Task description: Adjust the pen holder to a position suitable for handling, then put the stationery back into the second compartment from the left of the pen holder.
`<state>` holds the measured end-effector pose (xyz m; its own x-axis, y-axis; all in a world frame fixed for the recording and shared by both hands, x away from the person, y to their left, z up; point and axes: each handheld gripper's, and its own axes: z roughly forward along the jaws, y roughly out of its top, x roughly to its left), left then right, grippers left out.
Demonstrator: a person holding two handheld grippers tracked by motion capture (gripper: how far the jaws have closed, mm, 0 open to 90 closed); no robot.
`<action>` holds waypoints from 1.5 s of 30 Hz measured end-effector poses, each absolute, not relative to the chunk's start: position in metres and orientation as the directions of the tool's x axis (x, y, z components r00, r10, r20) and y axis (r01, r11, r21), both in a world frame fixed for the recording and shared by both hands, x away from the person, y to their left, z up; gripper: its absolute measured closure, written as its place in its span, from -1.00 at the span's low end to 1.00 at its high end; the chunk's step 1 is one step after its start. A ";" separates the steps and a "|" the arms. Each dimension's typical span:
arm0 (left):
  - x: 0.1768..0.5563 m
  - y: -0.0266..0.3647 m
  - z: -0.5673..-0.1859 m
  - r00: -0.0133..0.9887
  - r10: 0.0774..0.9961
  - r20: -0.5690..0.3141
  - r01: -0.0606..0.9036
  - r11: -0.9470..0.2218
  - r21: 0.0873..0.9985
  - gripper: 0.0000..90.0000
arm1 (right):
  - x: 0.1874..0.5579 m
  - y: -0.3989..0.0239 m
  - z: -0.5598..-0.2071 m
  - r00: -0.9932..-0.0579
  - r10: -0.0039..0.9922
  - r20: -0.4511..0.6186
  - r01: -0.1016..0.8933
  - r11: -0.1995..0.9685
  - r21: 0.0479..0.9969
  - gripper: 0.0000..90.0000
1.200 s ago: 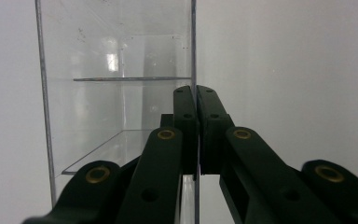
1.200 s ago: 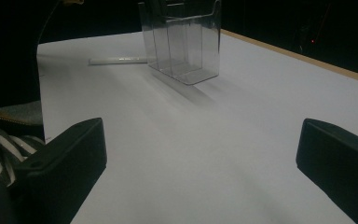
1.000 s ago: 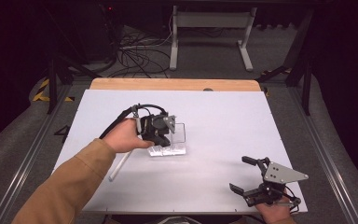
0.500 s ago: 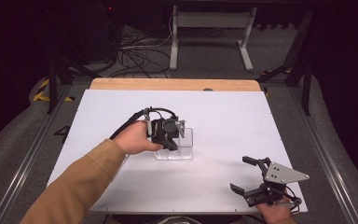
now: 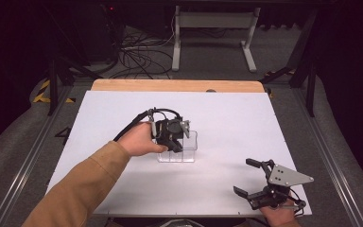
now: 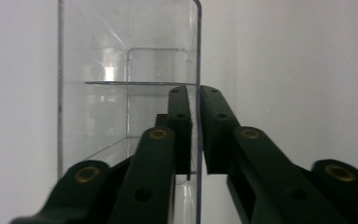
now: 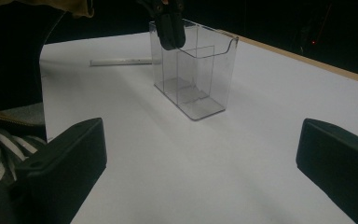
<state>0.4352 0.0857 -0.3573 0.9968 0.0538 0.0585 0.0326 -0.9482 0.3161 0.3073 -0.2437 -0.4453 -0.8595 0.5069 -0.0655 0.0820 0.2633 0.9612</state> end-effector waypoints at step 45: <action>0.380 0.190 -0.314 0.826 0.563 0.033 0.302 -0.491 0.817 -0.67 | 0.306 -0.243 -0.444 -0.864 0.501 -0.049 0.085 0.240 0.967 -0.98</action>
<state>0.3797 0.1895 -0.3137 0.8258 0.5629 0.0334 0.3017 -0.4911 0.8172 0.3061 -0.2432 -0.4444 -0.8641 0.5010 -0.0486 0.0846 0.2398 0.9671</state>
